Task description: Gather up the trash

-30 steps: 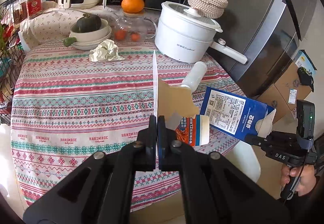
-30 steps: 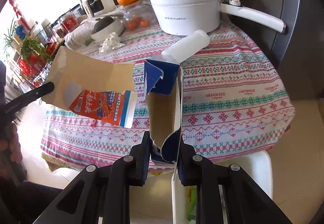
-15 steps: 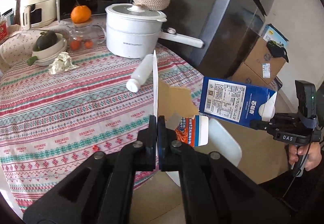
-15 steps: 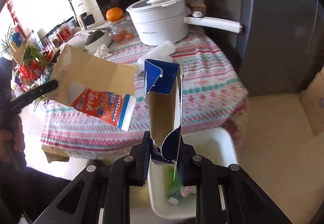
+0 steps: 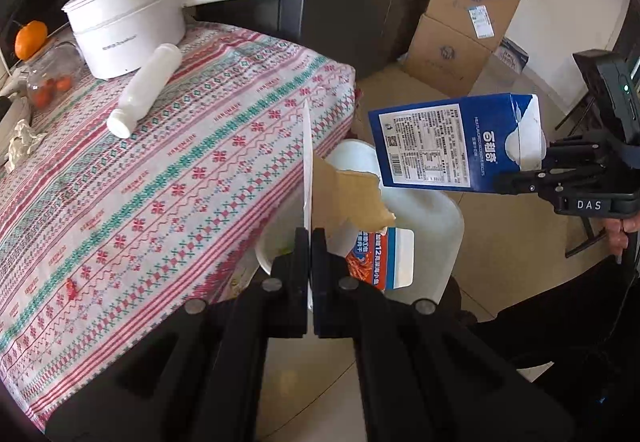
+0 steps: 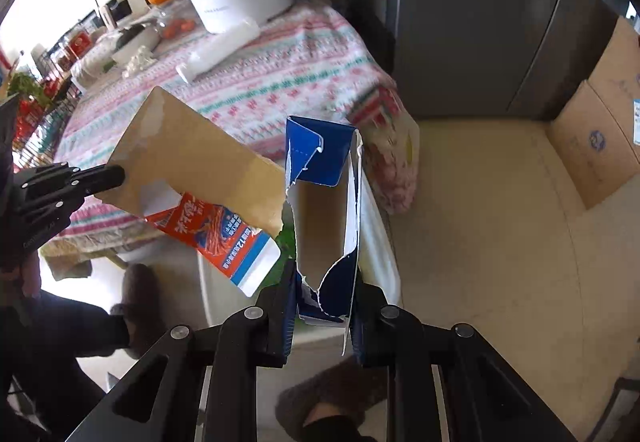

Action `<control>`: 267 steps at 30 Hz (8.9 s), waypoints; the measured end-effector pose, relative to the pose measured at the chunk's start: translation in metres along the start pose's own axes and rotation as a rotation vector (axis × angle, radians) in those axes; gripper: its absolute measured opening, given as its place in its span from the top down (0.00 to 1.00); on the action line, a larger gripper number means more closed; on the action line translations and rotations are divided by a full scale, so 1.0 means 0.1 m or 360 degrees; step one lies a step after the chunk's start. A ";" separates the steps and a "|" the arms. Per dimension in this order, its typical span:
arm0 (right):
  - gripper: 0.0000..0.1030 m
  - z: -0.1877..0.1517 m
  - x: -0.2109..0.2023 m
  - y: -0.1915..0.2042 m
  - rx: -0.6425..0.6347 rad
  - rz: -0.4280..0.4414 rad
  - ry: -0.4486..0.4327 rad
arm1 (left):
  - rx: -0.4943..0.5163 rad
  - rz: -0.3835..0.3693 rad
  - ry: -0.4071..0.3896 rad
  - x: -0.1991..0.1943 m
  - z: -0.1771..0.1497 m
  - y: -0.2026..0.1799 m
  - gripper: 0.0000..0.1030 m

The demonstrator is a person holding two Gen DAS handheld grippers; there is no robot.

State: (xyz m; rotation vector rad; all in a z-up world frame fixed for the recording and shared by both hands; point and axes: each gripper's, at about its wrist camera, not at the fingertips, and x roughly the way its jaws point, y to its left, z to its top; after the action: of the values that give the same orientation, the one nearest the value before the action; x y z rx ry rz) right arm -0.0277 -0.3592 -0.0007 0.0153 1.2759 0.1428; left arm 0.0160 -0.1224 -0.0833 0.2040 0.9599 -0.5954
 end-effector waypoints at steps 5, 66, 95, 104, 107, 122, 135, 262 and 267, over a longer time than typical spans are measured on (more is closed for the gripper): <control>0.78 -0.10 0.17 -0.07 -0.0022 -0.0032 0.0099 | 0.0065 0.0048 0.0042 0.25 -0.02 -0.14 0.98; 0.19 1.43 0.70 1.42 0.0027 -0.0023 -0.0198 | -0.0705 0.0659 -0.0203 -0.37 -0.12 2.72 0.19; 0.19 2.08 1.65 2.06 0.0016 -0.0089 -0.0266 | -0.1169 0.0744 -0.0548 0.50 0.45 4.45 0.23; 0.19 2.09 1.68 1.97 0.0067 -0.0095 -0.0267 | -0.1286 0.0602 -0.0530 0.60 0.38 4.68 0.75; 0.19 2.09 1.72 1.98 0.0074 -0.0084 -0.0252 | -0.1257 0.0586 -0.0511 0.59 0.37 4.67 0.85; 0.19 2.38 1.72 1.94 0.0329 0.0077 -0.0309 | -0.0955 0.0467 -0.0416 0.02 0.11 4.01 0.99; 0.25 2.63 2.20 1.79 0.0621 0.0179 -0.0270 | -0.0795 0.0353 -0.0330 -0.16 -0.02 3.44 0.99; 0.00 -0.06 -1.26 1.27 -0.0067 -0.0395 -0.0839 | -0.0442 0.0691 -0.0523 -1.50 -0.45 0.00 0.01; 0.00 -0.06 -1.25 1.30 -0.0082 -0.0391 -0.0836 | -0.0440 0.0689 -0.0523 -1.51 -0.46 -0.01 0.01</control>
State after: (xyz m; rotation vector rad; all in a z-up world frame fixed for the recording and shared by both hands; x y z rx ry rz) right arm -0.0812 -0.2450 0.1280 -0.1404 0.7411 -0.0408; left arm -0.0815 -0.0461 0.0140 0.0590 0.6412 -0.0883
